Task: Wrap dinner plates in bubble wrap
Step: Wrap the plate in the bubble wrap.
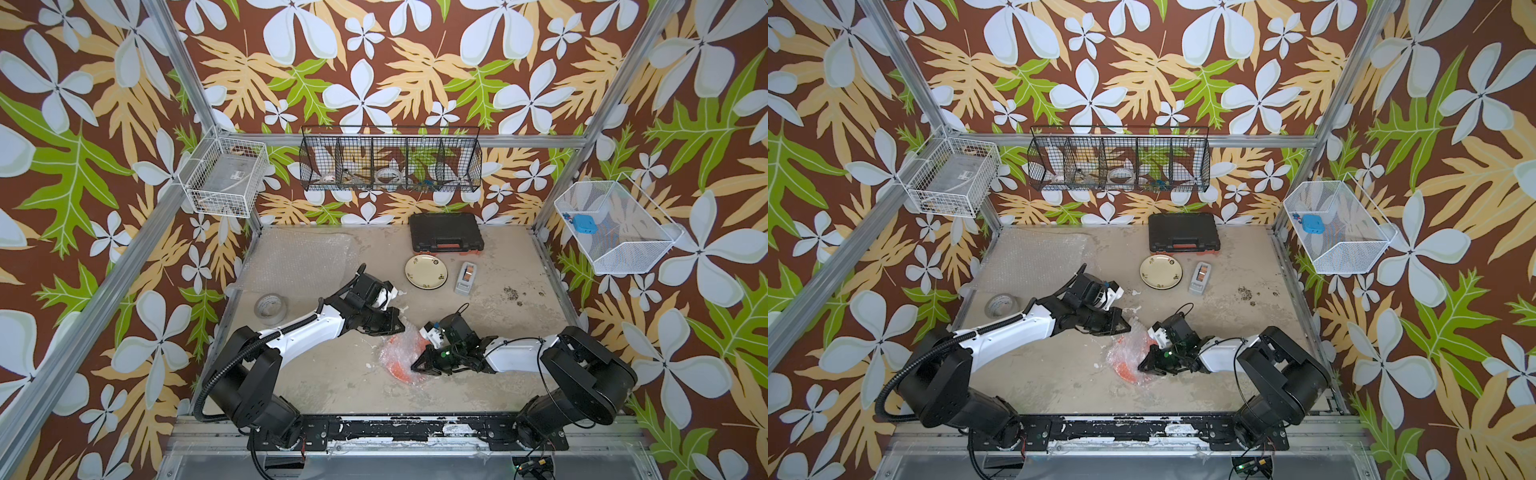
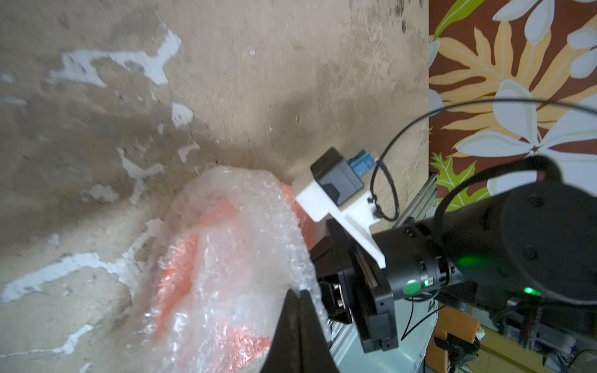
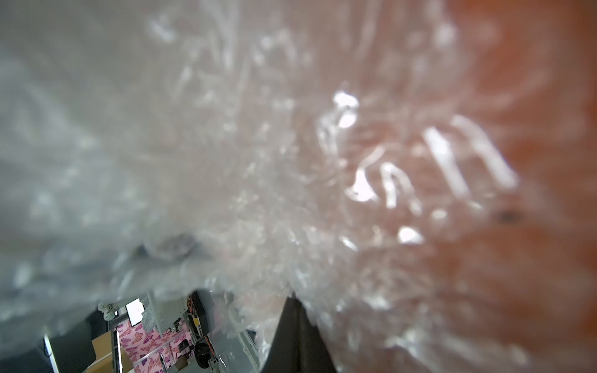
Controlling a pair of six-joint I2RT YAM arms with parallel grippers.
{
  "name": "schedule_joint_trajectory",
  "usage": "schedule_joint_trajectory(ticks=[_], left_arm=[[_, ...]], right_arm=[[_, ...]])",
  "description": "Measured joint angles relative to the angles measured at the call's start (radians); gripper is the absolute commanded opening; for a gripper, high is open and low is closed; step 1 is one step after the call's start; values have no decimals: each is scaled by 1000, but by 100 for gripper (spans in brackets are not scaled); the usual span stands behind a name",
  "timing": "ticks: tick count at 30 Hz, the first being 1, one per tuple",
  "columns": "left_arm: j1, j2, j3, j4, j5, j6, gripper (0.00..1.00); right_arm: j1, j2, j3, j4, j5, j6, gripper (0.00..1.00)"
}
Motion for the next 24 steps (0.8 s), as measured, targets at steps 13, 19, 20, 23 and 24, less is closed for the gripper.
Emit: schedule_joint_trajectory(ticks=[13, 19, 20, 23, 24], left_arm=[[-152, 125, -309, 439, 28, -254, 0], [-155, 183, -326, 554, 48, -275, 0], [-155, 190, -327, 556, 51, -265, 0], [-156, 201, -329, 556, 46, -256, 0], [-156, 205, -330, 559, 50, -253, 0]], right_arm=[[1, 5, 1, 7, -8, 13, 0], [-1, -67, 27, -137, 64, -7, 10], [-1, -99, 45, -185, 98, -19, 12], [-16, -195, 95, -286, 183, -53, 15], [-18, -221, 113, -316, 205, -63, 17]])
